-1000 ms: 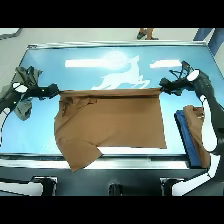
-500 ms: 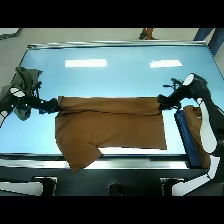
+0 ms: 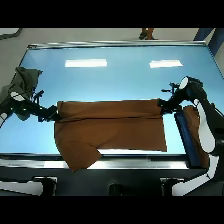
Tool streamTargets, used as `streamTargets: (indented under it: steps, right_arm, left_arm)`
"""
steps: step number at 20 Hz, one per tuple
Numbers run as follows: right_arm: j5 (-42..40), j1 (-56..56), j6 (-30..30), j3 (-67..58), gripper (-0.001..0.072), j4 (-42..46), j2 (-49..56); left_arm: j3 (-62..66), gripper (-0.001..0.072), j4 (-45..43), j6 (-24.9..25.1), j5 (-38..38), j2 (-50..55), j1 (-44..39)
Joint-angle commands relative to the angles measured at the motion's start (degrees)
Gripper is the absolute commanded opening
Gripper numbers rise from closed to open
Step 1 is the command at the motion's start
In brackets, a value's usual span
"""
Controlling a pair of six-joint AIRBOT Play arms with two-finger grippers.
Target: Fold the shirts.
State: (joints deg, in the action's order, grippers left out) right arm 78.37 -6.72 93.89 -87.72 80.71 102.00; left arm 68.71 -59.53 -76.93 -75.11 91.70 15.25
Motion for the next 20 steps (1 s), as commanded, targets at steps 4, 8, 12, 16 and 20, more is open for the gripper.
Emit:
streamTargets:
  steps: [4, 8, 12, 16, 20]
  right_arm:
    - [1.90, 0.00, 1.49, 0.02, 0.0314, -1.66, -0.07]
    - [12.76, -2.49, -1.75, 0.02, 0.0382, -1.51, -2.23]
    - [17.31, -7.82, -0.59, 2.56, 0.0382, -1.49, -6.95]
    - [9.88, -7.96, -1.42, 17.20, 0.0381, -0.72, -15.76]
    - [8.22, -7.96, -3.08, 22.82, 0.0381, -1.31, -19.17]
  left_arm:
    - [-0.04, 0.0381, -0.24, -0.02, -0.98, 0.28, 0.20]
    - [0.68, 0.0414, -0.55, -0.61, -8.50, -2.56, 3.48]
    - [-5.44, 0.0413, -6.97, -0.59, -13.07, -10.49, 6.49]
    - [-27.98, 0.0388, -5.25, 0.96, -9.16, -21.81, 6.84]
    - [-40.15, 0.0386, -3.10, 2.40, -5.03, -27.76, 6.93]
